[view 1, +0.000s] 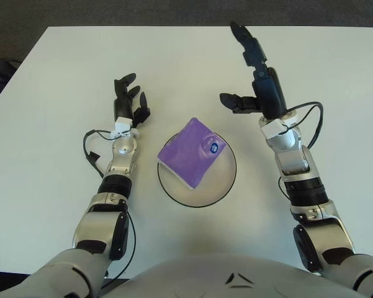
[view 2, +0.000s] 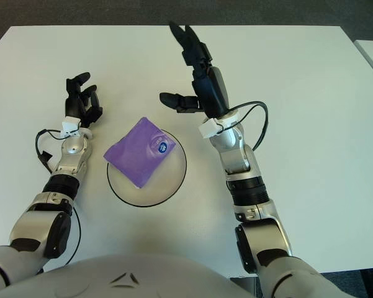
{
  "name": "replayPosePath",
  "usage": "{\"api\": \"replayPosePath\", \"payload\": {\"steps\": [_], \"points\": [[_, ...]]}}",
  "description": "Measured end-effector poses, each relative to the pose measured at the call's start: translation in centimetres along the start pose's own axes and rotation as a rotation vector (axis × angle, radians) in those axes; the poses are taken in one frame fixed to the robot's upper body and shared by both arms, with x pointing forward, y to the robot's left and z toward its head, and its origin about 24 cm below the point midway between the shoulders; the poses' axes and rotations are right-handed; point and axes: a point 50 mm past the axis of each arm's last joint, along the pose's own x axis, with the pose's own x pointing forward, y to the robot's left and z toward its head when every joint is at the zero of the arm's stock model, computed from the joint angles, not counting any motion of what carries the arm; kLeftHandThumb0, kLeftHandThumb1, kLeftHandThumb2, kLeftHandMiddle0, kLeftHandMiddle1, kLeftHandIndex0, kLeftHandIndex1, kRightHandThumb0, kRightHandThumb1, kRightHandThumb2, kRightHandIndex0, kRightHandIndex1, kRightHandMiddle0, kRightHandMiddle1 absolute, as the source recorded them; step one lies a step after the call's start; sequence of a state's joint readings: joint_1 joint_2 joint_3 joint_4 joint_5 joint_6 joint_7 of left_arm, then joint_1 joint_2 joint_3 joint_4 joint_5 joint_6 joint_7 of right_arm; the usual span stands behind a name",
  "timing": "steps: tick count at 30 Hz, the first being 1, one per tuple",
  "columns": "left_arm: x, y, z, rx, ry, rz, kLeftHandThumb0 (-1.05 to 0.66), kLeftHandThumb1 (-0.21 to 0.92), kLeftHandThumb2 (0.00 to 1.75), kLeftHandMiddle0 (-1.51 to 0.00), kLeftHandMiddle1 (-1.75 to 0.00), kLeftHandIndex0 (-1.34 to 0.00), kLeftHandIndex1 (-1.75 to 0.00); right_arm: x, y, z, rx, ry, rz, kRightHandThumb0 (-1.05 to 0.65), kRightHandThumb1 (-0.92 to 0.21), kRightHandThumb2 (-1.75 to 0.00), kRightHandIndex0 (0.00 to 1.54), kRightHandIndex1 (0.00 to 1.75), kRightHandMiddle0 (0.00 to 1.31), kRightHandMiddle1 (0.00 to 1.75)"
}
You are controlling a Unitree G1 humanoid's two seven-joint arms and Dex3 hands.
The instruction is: Put the tissue paper into the plate.
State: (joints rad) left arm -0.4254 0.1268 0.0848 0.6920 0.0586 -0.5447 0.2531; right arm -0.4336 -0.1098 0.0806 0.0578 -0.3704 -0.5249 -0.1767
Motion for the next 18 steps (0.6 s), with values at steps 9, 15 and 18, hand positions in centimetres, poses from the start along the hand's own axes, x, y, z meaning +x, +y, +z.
{"api": "replayPosePath", "payload": {"steps": [9,15,18], "points": [[-0.6,0.2,0.0,0.008,0.002,-0.001,-0.67,0.92,0.77,-0.28,-0.68,0.00,-0.99,-1.2,-0.3,-1.7,0.124,0.143,-0.210,-0.81,-0.92,-0.49,0.23,0.07,0.00,0.59],[-0.8,0.3,0.0,0.010,0.003,-0.001,-0.67,0.92,0.77,-0.28,-0.69,0.00,-0.99,-2.4,-0.5,-2.9,0.190,0.236,-0.290,-0.75,-0.92,-0.53,0.25,0.07,0.00,0.61],[-0.9,0.3,0.1,0.010,0.003,0.000,-0.67,0.92,0.77,-0.28,-0.69,0.00,-0.99,-3.0,-0.5,-3.3,0.222,0.272,-0.313,-0.72,-0.92,-0.55,0.26,0.08,0.00,0.62]]}}
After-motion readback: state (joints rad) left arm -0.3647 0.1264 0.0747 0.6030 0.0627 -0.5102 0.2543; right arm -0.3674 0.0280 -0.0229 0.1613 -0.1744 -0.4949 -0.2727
